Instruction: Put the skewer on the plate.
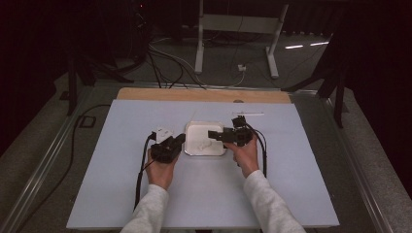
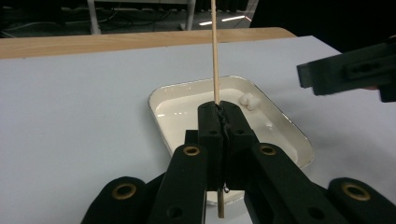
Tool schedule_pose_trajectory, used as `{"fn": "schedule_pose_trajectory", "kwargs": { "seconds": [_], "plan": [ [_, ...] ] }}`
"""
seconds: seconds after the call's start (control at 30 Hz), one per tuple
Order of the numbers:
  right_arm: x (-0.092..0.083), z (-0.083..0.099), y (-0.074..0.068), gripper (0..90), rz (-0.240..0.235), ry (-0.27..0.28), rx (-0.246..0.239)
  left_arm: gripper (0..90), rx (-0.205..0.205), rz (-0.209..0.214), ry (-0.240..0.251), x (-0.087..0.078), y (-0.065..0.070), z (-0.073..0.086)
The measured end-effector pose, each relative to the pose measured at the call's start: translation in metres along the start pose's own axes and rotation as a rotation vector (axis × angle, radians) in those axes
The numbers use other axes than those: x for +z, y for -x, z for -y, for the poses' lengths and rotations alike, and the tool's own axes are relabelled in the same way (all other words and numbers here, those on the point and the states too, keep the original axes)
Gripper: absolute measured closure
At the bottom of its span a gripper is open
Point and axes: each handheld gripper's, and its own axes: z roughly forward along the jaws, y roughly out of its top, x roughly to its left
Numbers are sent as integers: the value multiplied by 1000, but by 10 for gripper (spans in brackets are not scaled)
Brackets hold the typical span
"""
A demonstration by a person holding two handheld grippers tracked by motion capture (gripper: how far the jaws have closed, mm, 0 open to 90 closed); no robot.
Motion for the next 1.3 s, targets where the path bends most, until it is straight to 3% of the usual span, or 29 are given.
{"fn": "schedule_pose_trajectory", "kwargs": {
  "seconds": [0.6, 0.87, 1.13, 1.23, 1.3],
  "plan": [
    [-22, 17, 2, 152, 16, 23, -22, 893, -36, -76, -80, 47, 3, 1],
    [-33, 23, 2, 152, 29, 24, -55, 891, -39, -85, -146, 65, 8, 11],
    [-33, 29, 4, 152, 29, 19, -53, 883, -53, -107, -207, 79, 12, 21],
    [-33, 30, 3, 152, 33, 12, -60, 840, -59, -104, -213, 81, 14, 23],
    [-33, 30, 3, 152, 33, 13, -62, 720, -81, -81, -207, 81, 14, 22]
  ]
}}
